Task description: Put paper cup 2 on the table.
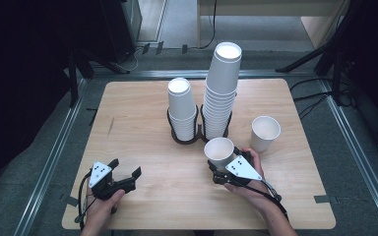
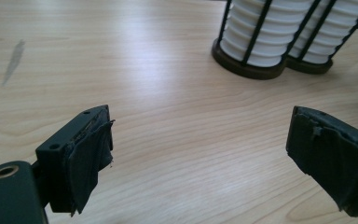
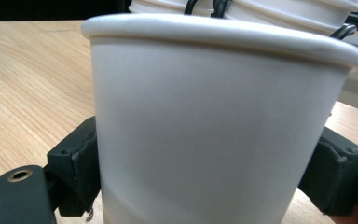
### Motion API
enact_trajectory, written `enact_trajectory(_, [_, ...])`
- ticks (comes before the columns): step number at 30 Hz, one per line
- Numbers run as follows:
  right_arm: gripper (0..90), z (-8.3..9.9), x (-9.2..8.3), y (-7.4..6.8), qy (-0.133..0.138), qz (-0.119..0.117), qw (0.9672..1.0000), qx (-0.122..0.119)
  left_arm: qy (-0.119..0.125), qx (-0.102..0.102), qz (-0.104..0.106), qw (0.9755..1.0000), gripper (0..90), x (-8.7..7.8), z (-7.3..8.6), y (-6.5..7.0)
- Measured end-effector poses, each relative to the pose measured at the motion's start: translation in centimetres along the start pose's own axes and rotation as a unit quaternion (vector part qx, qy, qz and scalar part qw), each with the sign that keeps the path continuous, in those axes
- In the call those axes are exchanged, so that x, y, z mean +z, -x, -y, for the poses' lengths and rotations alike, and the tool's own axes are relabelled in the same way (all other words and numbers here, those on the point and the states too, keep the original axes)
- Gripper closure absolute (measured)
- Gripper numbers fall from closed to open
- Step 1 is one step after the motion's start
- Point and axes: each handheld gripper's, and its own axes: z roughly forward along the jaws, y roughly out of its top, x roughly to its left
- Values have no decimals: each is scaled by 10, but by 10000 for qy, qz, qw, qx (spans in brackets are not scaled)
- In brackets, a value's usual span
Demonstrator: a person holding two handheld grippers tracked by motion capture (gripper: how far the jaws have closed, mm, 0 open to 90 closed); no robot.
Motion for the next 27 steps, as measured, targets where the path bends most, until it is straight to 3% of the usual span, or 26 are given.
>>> enact_trajectory(5, [137,1,-3,1,-3,-44,9999,-99,63,-199,-211,9996,71,-5,1,-8])
enact_trajectory(9, [136,3,-7,2,41,-45,9999,-90,44,-159,-344,9993,71,-4,2,-9])
enact_trajectory(15, [139,6,-13,10,19,52,9999,143,17,-167,-348,9993,71,-1,3,-11])
enact_trajectory(21, [137,8,-15,14,43,85,9999,117,36,-199,-384,9991,71,-2,3,-14])
enact_trajectory(27, [132,8,-19,17,-37,72,9992,383,8,-189,-380,9991,71,-1,4,-15])
